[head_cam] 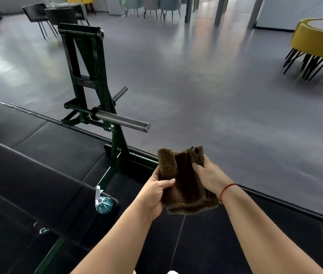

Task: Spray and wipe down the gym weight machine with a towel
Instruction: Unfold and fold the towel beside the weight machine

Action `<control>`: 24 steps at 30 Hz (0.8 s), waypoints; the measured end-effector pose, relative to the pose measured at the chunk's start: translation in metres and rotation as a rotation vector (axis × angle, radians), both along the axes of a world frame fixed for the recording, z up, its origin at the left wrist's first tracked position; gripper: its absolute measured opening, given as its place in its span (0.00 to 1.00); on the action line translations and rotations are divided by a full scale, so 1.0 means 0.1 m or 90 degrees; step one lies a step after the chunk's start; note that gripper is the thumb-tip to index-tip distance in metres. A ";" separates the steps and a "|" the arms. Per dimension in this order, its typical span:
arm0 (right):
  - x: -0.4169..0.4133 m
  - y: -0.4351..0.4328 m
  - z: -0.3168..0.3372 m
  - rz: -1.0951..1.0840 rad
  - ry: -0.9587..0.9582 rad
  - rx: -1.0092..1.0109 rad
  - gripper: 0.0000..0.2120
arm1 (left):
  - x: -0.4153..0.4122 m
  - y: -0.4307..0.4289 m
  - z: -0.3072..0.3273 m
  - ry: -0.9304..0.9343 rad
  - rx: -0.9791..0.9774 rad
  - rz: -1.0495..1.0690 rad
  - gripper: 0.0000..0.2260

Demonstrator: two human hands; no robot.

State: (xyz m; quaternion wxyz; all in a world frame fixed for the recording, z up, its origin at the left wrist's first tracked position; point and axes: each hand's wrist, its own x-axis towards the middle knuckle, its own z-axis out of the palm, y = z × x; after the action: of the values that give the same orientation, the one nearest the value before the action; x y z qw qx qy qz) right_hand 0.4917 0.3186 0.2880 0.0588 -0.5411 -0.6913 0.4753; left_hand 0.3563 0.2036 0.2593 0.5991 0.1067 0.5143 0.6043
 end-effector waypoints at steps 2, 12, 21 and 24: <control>-0.17 -0.14 0.08 0.008 0.061 -0.033 0.25 | 0.01 -0.01 0.01 0.031 0.019 -0.022 0.21; -1.01 -0.61 -0.03 0.056 0.276 -0.526 0.51 | -0.54 -0.45 -0.29 0.061 -0.011 0.035 0.36; -1.99 -0.61 -0.52 0.051 0.255 -0.685 0.48 | -1.64 -0.74 -0.83 0.059 -0.138 0.065 0.22; -2.42 -0.56 -0.85 0.035 0.222 -0.735 0.43 | -2.13 -0.81 -1.03 0.046 -0.205 0.055 0.12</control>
State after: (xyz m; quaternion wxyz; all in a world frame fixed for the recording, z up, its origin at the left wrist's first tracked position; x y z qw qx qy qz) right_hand 0.2496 0.2626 0.2025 -0.1444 -0.3817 -0.3155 0.8567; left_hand 0.1432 0.1226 0.1562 0.5629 0.0084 0.6298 0.5352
